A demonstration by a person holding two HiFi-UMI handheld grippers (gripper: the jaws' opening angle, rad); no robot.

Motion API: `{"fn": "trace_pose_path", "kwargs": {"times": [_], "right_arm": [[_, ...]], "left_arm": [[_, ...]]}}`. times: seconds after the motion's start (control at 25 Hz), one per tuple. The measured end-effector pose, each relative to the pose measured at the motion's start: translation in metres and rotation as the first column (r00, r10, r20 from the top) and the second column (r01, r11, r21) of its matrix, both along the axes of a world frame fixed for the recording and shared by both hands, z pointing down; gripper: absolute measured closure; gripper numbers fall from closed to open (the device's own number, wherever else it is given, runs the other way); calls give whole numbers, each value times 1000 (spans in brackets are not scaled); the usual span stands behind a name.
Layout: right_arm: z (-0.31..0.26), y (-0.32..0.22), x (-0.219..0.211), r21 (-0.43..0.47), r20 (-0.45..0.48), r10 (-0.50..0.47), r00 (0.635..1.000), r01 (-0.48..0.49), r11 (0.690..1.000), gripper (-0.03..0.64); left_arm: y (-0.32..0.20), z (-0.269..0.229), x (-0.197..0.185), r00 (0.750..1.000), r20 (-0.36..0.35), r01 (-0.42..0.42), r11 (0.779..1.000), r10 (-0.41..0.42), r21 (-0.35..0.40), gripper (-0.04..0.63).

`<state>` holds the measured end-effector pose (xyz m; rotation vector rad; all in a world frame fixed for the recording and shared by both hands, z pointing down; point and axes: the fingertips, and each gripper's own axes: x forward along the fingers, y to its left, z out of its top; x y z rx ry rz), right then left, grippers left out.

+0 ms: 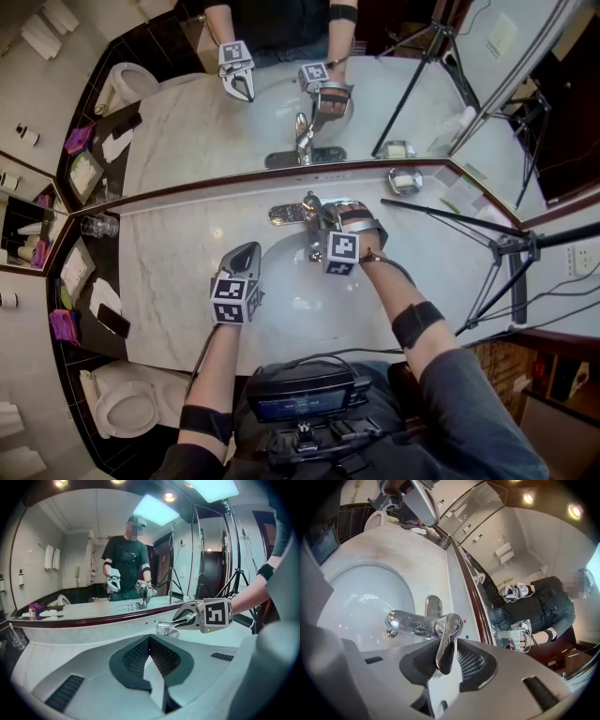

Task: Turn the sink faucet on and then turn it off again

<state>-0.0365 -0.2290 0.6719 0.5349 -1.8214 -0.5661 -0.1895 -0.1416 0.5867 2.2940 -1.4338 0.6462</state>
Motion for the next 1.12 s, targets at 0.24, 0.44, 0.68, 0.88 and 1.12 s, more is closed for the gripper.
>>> {"fn": "trace_pose_path", "kwargs": {"times": [0.24,0.44,0.68,0.88,1.12], "right_arm": [[-4,-5,-3,-20,22,-3,1000,3,1000,502],[-7,-8,-6,-49,46,1,999,2,999,502],[-13,-17,-14,-90,63,-3,998,8,996,500],[-12,-19,-12,-112,73,14,997,-6,994,500],[-10,-18,-10,-122,58,14,998,-7,992,495]], "left_arm": [[0,4,1,1000,0,1,1000,-1,-6,595],[1,7,3,1000,-5,-1,1000,1,-10,595],[3,8,-2,1000,-10,13,1000,-13,-16,595],[4,8,-1,1000,-16,17,1000,-18,-12,595],[6,6,1,1000,-16,16,1000,-16,-11,595]]}}
